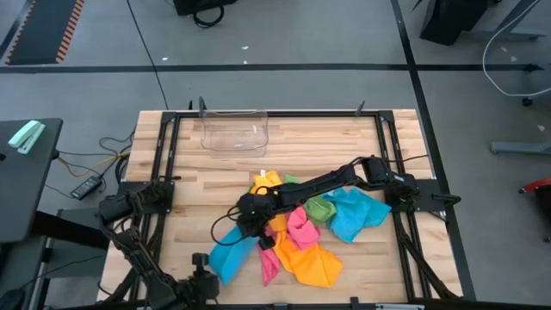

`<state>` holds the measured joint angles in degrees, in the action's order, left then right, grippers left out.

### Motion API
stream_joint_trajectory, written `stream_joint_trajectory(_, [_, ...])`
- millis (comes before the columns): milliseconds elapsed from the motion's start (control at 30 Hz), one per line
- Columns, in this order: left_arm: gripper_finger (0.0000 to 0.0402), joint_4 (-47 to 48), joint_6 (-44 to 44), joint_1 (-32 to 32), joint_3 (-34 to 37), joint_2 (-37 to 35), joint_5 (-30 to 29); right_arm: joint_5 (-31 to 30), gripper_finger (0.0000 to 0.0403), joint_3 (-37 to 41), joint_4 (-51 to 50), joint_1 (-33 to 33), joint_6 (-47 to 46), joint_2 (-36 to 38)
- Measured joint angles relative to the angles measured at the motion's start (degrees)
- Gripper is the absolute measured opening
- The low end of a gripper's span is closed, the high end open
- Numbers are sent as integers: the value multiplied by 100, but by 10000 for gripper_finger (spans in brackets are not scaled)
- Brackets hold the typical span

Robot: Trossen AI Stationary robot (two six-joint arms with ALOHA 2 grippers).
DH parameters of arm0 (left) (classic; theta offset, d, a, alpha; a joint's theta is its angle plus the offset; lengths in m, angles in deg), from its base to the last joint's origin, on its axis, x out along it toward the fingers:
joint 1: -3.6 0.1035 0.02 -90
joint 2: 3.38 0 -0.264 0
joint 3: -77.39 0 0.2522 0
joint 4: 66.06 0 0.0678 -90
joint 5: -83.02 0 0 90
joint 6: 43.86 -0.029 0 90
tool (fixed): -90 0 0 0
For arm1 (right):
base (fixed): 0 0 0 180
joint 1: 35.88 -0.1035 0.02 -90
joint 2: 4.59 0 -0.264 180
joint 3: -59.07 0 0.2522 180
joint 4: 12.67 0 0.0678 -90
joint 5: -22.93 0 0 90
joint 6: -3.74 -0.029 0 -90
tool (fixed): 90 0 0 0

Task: Fold microfiber towels
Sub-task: Fold the left blue microfiber towel

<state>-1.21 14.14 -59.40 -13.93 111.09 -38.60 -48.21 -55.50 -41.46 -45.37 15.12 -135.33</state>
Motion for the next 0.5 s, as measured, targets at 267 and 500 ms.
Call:
stream_joint_trajectory(267, [10,1083,322,-61,-306,-84,107,-238,26,4,686,-82,233,-187])
stream_joint_trajectory(500, [24,1297,439,-43,-308,-82,145,-588,26,-2,795,70,-51,-389])
